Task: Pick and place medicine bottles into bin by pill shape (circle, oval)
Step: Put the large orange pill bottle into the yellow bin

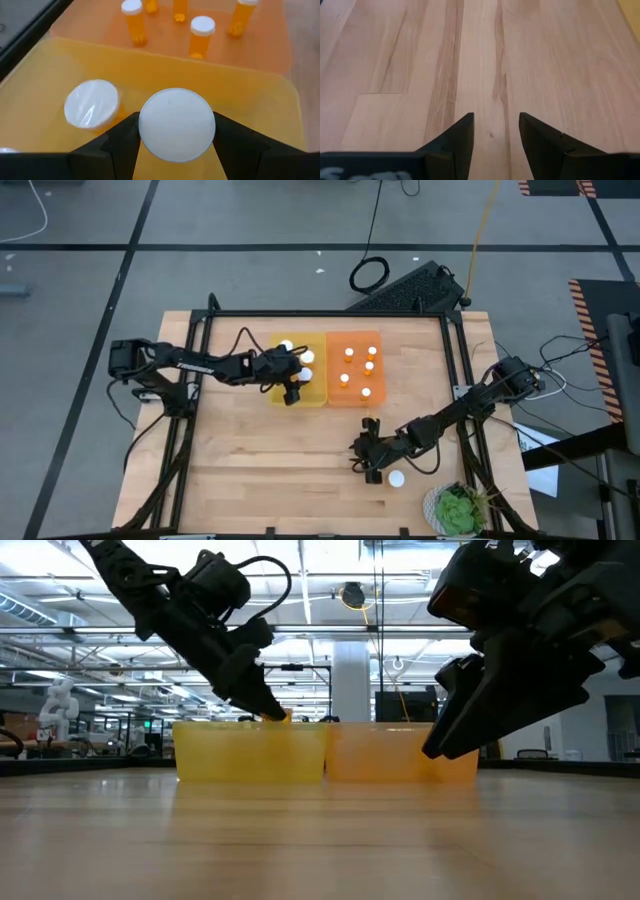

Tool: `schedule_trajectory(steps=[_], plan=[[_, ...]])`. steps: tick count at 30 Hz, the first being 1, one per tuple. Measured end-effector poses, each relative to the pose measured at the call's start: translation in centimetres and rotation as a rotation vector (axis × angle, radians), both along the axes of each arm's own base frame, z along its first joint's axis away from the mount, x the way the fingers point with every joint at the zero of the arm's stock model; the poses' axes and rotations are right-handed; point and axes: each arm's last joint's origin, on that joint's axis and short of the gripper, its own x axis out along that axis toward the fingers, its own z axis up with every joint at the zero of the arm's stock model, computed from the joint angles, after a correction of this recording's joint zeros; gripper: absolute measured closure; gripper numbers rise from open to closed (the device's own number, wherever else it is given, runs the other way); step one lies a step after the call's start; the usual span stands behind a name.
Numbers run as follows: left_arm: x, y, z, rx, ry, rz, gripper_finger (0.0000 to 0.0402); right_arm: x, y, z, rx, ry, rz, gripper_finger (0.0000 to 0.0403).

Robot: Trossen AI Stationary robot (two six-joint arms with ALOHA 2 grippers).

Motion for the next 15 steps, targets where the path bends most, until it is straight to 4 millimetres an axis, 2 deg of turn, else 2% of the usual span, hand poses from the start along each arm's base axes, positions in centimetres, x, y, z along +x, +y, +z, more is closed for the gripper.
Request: schedule_trajectory(steps=[8, 15], plan=[[0.6, 0.2, -1.9, -0.008, 0.055, -0.002, 0.0172, -0.1, 0.0, -0.1, -0.006, 0.007, 0.002, 0.0255], [0.8, 0.2, -2.1, -0.004, 0.047, 0.002, 0.0171, 0.0, 0.0, -0.1, -0.005, 0.008, 0.004, 0.0255]])
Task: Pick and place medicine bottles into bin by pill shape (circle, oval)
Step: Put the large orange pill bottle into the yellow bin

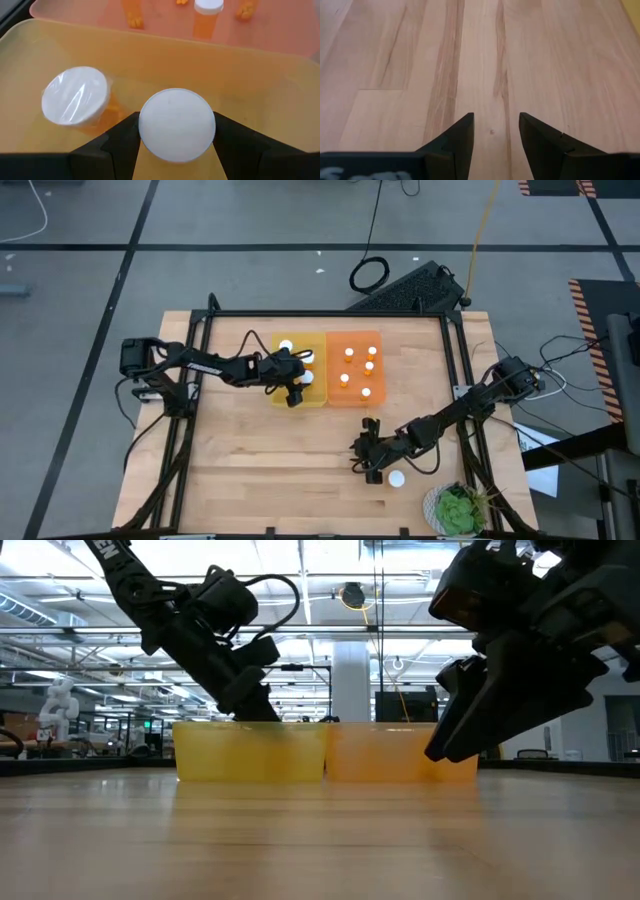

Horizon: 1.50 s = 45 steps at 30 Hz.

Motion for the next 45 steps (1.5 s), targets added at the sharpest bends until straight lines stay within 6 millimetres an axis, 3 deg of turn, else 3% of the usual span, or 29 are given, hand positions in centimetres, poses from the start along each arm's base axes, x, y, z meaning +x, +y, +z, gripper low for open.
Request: schedule_trajectory(steps=[5, 15, 22, 34, 39, 45], plan=[[0.0, 0.0, 0.0, 0.002, -0.004, 0.000, 0.0161, 0.0, 0.0, 0.0, 0.001, 0.000, 0.000, 0.0255], [0.3, 0.1, 0.3, 0.004, -0.006, -0.003, 0.0080, 0.0, 0.0, 0.0, 0.033, 0.004, -0.021, 0.0255], [-0.4, -0.3, 2.8, 0.029, -0.062, -0.019, 0.0065, -0.7, 0.4, 2.1, 0.182, 0.004, 0.018, 0.0255], [-2.1, -2.4, 7.2, 0.068, -0.183, -0.095, 0.0064, -6.2, 0.5, 7.9, 0.273, 0.040, -0.100, 0.0255], [-2.5, -3.0, 8.0, 0.086, -0.200, -0.126, 0.0064, -9.0, 0.4, 8.3, 0.290, 0.161, -0.172, 0.0255], [-2.7, -3.6, 8.0, 0.070, -0.187, -0.138, 0.0064, -10.5, 1.5, 7.8, 0.292, 0.271, -0.106, 0.0255]])
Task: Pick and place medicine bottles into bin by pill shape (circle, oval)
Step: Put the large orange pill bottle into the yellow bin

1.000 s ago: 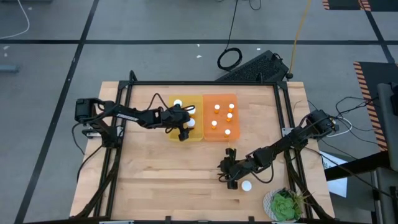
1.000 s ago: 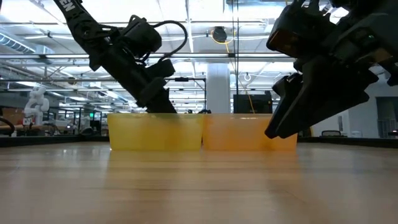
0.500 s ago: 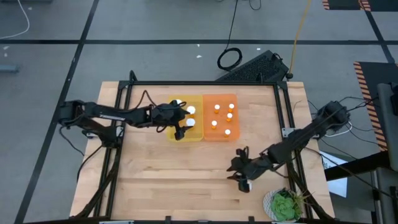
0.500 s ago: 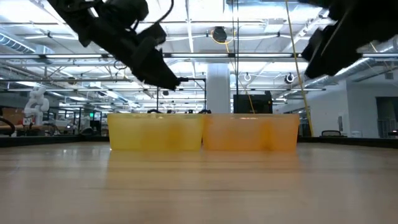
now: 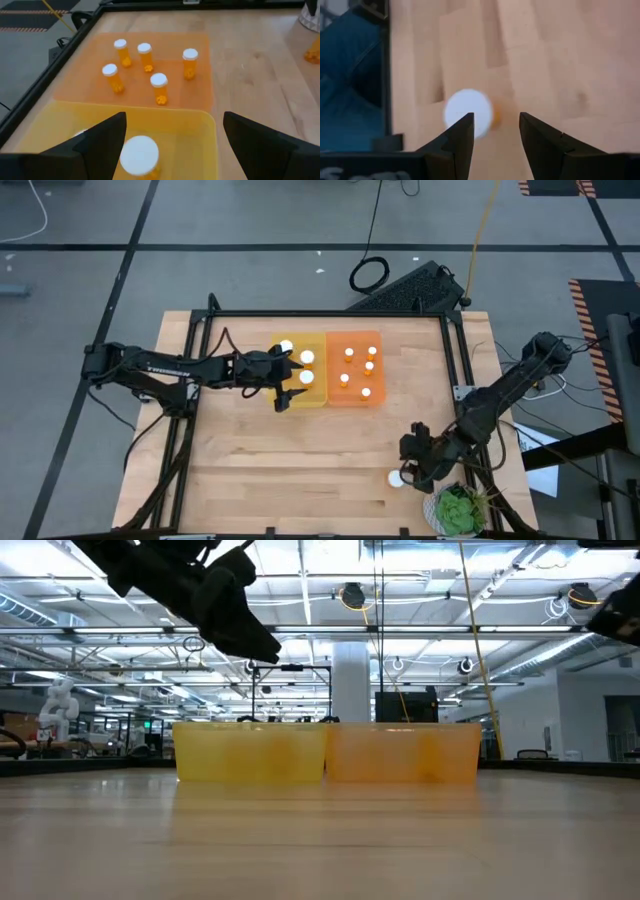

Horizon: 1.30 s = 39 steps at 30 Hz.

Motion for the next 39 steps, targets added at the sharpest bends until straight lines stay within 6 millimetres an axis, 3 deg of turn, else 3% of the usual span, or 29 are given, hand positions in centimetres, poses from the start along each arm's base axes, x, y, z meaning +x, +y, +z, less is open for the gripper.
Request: schedule_trajectory(steps=[14, 25, 30, 39], plan=[[0.2, -1.4, 0.2, 0.008, -0.024, -0.025, 0.0064, 0.5, 2.1, -3.9, 0.008, 0.202, 0.061, 0.0255], [0.3, -1.6, 0.4, -0.021, -0.047, -0.057, 0.0064, 2.6, 3.5, -5.5, 0.069, 0.119, 0.051, 0.0255], [0.2, -5.1, 0.3, -0.053, -0.036, -0.227, 0.0064, 3.2, 3.9, -5.5, 0.063, 0.021, 0.008, 0.0255], [-1.0, -14.2, -1.3, 0.063, 0.032, -0.459, 0.0064, 3.8, 4.2, -6.3, 0.047, -0.015, -0.016, 0.0255]])
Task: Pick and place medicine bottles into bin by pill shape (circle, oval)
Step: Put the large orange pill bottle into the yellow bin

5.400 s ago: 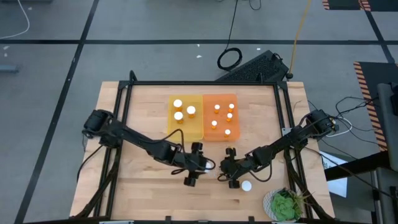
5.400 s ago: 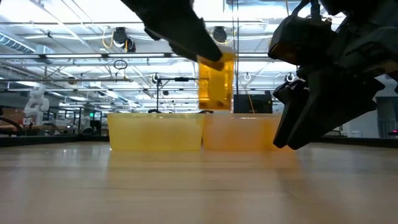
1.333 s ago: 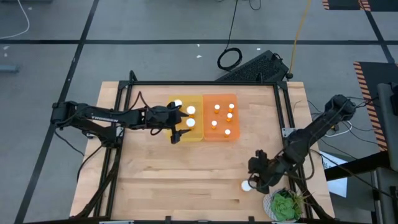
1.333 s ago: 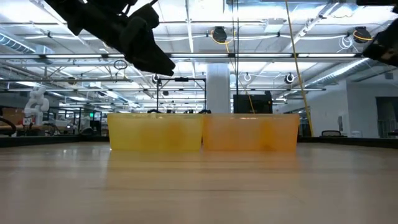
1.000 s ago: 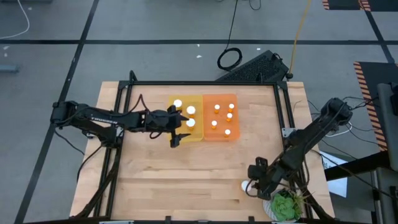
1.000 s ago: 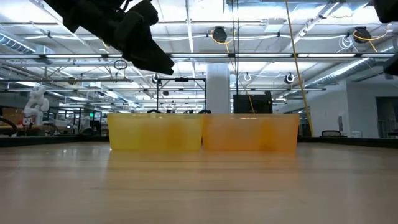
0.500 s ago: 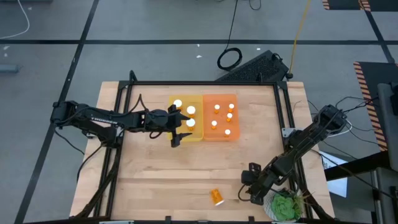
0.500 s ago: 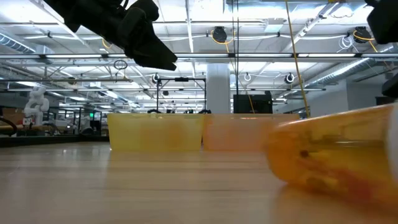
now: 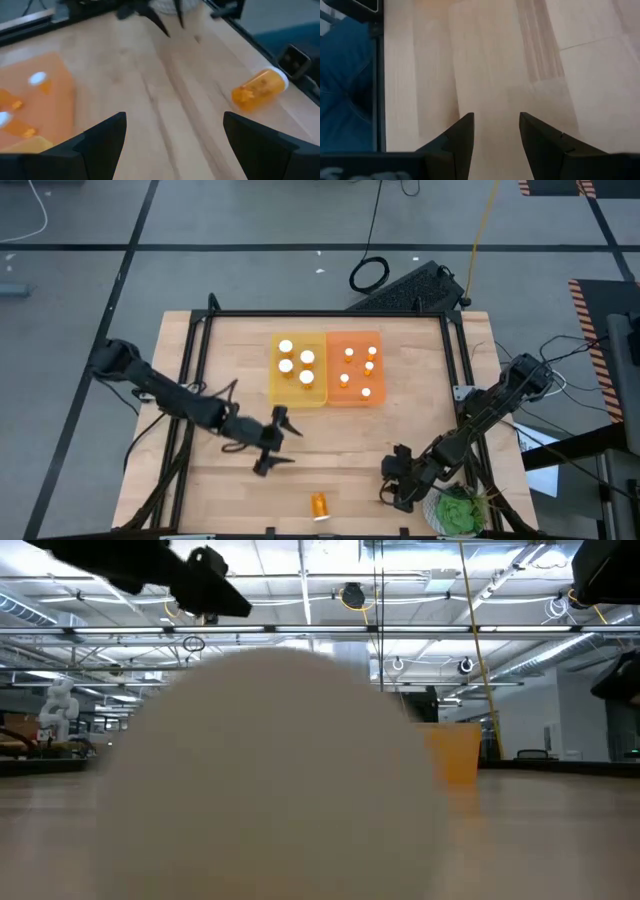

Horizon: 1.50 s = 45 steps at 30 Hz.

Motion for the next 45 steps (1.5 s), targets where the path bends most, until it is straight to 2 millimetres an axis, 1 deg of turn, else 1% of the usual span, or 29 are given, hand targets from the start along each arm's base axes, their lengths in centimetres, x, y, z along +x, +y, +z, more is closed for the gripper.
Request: schedule_trajectory(steps=[3, 5, 10, 15, 18, 21, 24, 29, 33, 40, 43, 45], plan=[[0.3, -2.3, -0.2, 0.018, 0.017, -0.064, 0.0064, 0.3, 0.2, -0.2, 0.013, -0.015, -0.002, 0.0255], [0.6, -3.7, -0.5, 0.055, 0.062, -0.112, 0.0064, 0.3, 0.3, -0.2, 0.021, -0.020, -0.005, 0.0255], [1.7, -6.9, -2.0, 0.155, 0.208, -0.228, 0.0064, 0.3, 0.3, -0.2, 0.029, -0.018, -0.017, 0.0255], [2.2, -9.8, -3.6, 0.264, 0.321, -0.346, 0.0064, 0.3, 0.3, -0.2, 0.033, -0.015, -0.023, 0.0255], [2.7, -11.3, -3.9, 0.316, 0.307, -0.409, 0.0064, 0.3, 0.3, -0.2, 0.032, -0.015, -0.022, 0.0255], [3.5, -12.3, -4.1, 0.371, 0.276, -0.451, 0.0064, 0.3, 0.3, -0.2, 0.033, -0.015, -0.023, 0.0255], [4.2, -12.8, -4.5, 0.456, 0.250, -0.473, 0.0064, 0.3, 0.3, -0.2, 0.035, -0.014, -0.025, 0.0255], [4.9, -12.9, -5.7, 0.575, 0.222, -0.518, 0.0064, 0.3, 0.3, -0.2, 0.035, -0.015, -0.024, 0.0255], [5.7, -12.7, -6.3, 0.604, 0.189, -0.535, 0.0064, 0.3, 0.3, -0.2, 0.036, -0.018, -0.025, 0.0255], [6.7, -12.6, -5.8, 0.640, 0.076, -0.573, 0.0064, 0.4, 0.3, -0.1, 0.026, -0.036, -0.033, 0.0255], [7.3, -12.1, -5.6, 0.646, 0.052, -0.604, 0.0064, 0.4, 0.3, -0.1, 0.028, -0.040, -0.034, 0.0255], [8.0, -11.6, -5.9, 0.622, 0.045, -0.613, 0.0064, 0.4, 0.3, -0.1, 0.029, -0.040, -0.035, 0.0255]])
